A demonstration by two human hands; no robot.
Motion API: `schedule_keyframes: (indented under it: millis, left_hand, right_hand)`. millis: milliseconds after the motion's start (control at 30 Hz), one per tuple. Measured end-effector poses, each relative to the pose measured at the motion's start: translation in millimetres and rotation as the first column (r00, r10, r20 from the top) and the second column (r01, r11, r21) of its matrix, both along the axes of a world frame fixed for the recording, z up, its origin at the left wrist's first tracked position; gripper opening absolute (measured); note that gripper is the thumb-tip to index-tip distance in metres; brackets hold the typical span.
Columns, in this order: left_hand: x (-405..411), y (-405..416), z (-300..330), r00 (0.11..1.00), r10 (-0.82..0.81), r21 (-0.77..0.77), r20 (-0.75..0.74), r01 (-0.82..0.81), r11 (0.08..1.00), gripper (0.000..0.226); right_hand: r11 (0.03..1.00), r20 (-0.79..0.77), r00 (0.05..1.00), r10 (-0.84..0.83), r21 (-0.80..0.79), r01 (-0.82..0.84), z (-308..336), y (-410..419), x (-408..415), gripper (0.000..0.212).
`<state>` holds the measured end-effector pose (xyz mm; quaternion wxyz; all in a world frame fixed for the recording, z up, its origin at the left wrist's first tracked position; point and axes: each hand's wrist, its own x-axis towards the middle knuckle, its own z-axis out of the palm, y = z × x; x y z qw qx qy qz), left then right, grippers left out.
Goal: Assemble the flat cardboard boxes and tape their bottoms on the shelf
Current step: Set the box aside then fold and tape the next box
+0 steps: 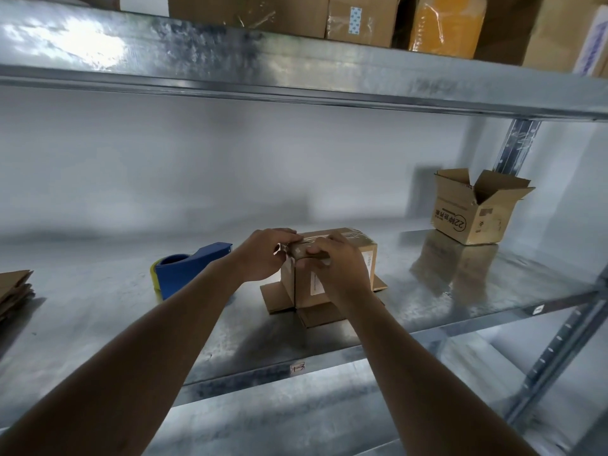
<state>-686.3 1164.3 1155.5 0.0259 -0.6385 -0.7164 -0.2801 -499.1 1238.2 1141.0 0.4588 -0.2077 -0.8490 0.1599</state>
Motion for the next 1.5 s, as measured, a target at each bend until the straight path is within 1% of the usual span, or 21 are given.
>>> schedule_keyframes:
  millis: [67, 167, 233, 300, 333, 367, 400, 467, 533, 567, 667, 767, 833, 933, 1033, 1100, 1167, 1267, 1367, 1433, 1500]
  left_hand:
    - [0, -2, 0, 1.000, -0.014, 0.003, 0.006, 0.014, 1.000, 0.053]
    - [0, -7, -2, 0.999, -0.029, 0.013, 0.037, 0.029, 0.999, 0.054]
    - [-2, -9, -4, 0.999, -0.033, 0.025, 0.026, 0.033, 0.999, 0.055]
    - [-4, -13, -5, 0.999, -0.032, 0.034, 0.032, 0.031, 0.999, 0.056]
    - [-5, -14, -5, 0.999, -0.032, 0.039, 0.033, 0.031, 0.999, 0.056]
    - [-5, -16, -5, 0.999, -0.035, 0.048, 0.027, 0.033, 0.998, 0.055]
    - [-5, -17, -4, 0.999, -0.034, 0.055, 0.017, 0.033, 0.998, 0.053]
    - [-5, -19, -1, 1.000, -0.013, 0.065, 0.001, 0.013, 0.998, 0.046]
    - [-5, -22, 4, 1.000, 0.008, 0.083, 0.001, -0.008, 0.997, 0.039]
    - [-5, -24, 5, 1.000, 0.002, 0.088, 0.008, -0.003, 0.996, 0.037]
    - [-3, -25, 6, 0.999, -0.036, 0.079, -0.009, 0.037, 0.996, 0.035]
    - [-4, -23, 5, 0.997, -0.062, 0.091, 0.049, 0.057, 0.994, 0.035]
    - [-5, -21, 4, 0.994, -0.081, 0.106, 0.069, 0.073, 0.992, 0.034]
    - [-5, -17, 2, 0.992, -0.093, 0.134, 0.084, 0.081, 0.988, 0.032]
    - [-4, -17, -2, 0.989, -0.120, 0.183, 0.083, 0.103, 0.978, 0.034]
    - [-4, -17, -5, 0.986, -0.140, 0.222, 0.096, 0.116, 0.968, 0.035]
    - [-2, -16, -5, 0.981, -0.156, 0.228, 0.113, 0.128, 0.965, 0.033]
    - [-4, -15, 0, 0.980, -0.166, 0.180, 0.114, 0.143, 0.973, 0.033]
    - [-11, -15, -2, 0.980, -0.180, 0.120, 0.082, 0.170, 0.978, 0.040]
    - [-11, -18, -2, 0.979, -0.154, 0.096, 0.130, 0.142, 0.985, 0.049]
    - [-10, -20, -2, 0.979, -0.129, 0.110, 0.157, 0.112, 0.988, 0.052]
  right_hand:
    - [0.999, 0.025, 0.999, 0.027, -0.045, -0.025, 3, 2, 1, 0.003]
    - [0.997, 0.091, 0.995, 0.030, -0.068, -0.024, 9, 4, 3, 0.006]
    - [1.000, 0.119, 0.993, 0.009, -0.027, -0.006, 11, 0, 6, 0.020]
    - [0.999, 0.190, 0.980, -0.051, 0.017, 0.049, 10, -9, 8, 0.049]
    - [0.995, 0.242, 0.966, -0.093, 0.052, 0.083, 9, -12, 7, 0.060]
    - [0.990, 0.281, 0.951, -0.129, 0.087, 0.108, 8, -14, 5, 0.062]
    - [0.989, 0.304, 0.943, -0.137, 0.094, 0.113, 9, -16, 5, 0.057]
    - [0.997, 0.326, 0.942, -0.082, 0.020, 0.080, 16, -20, 7, 0.049]
    - [0.997, 0.326, 0.944, -0.055, -0.032, 0.069, 19, -20, 10, 0.042]
    - [0.997, 0.315, 0.947, -0.061, -0.034, 0.075, 20, -19, 11, 0.042]
    - [0.997, 0.266, 0.961, -0.072, 0.013, 0.071, 15, -16, 13, 0.049]
    - [0.991, 0.272, 0.958, -0.088, 0.118, 0.057, 3, -9, 13, 0.041]
    - [0.987, 0.273, 0.954, -0.126, 0.136, 0.091, -2, -3, 14, 0.033]
    - [0.981, 0.297, 0.940, -0.166, 0.146, 0.128, -2, 3, 17, 0.033]
    - [0.980, 0.221, 0.960, -0.172, 0.137, 0.144, -4, 4, 17, 0.027]
    - [0.977, 0.154, 0.968, -0.199, 0.107, 0.184, -6, 0, 14, 0.027]
    - [0.969, 0.124, 0.962, -0.244, 0.078, 0.235, -5, -5, 9, 0.027]
    - [0.957, 0.132, 0.948, -0.290, 0.067, 0.283, -2, -7, 1, 0.028]
    - [0.947, 0.167, 0.933, -0.318, 0.112, 0.303, -2, -4, 0, 0.025]
    - [0.945, 0.163, 0.935, -0.316, 0.138, 0.295, -4, -1, 2, 0.020]
    - [0.952, 0.141, 0.944, -0.298, 0.118, 0.283, -5, 1, 4, 0.017]
